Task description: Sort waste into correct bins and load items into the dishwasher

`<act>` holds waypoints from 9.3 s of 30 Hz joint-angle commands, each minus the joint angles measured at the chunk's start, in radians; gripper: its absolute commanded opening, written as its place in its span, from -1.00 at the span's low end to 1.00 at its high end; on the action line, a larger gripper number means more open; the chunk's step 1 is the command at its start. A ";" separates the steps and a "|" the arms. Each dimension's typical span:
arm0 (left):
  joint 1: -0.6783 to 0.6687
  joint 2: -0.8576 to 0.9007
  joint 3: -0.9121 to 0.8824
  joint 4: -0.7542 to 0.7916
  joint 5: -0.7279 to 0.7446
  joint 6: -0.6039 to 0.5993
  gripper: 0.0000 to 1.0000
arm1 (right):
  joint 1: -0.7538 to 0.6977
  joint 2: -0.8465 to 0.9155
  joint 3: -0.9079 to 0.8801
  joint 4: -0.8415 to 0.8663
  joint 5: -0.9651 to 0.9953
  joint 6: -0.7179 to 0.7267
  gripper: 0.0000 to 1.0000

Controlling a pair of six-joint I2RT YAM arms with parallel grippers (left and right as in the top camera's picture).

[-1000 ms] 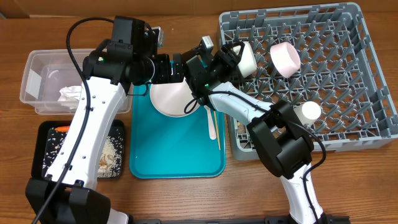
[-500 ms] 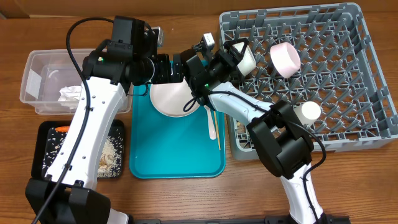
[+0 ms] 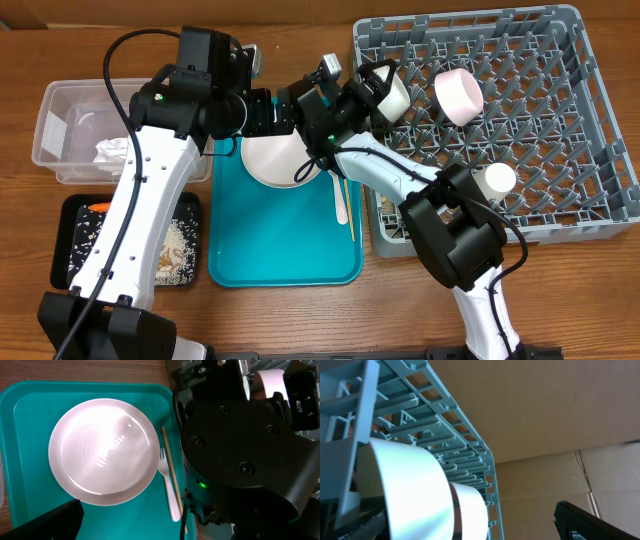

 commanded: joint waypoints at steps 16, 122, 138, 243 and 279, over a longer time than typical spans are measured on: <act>0.002 -0.008 0.027 0.027 -0.005 0.010 1.00 | 0.118 -0.062 -0.005 -0.333 -0.166 0.484 1.00; 0.512 -0.076 0.038 0.079 0.074 -0.177 1.00 | -0.004 -0.112 0.090 -0.471 -1.174 0.969 0.27; 0.512 -0.076 0.039 0.079 0.074 -0.177 1.00 | -0.010 0.001 0.090 -0.404 -1.156 0.928 0.27; 0.512 -0.075 0.038 0.079 0.074 -0.177 1.00 | -0.029 0.019 0.091 -0.408 -1.139 0.916 -0.82; 0.512 -0.075 0.039 0.079 0.074 -0.177 1.00 | -0.164 -0.629 0.092 -0.650 -1.089 0.898 -0.93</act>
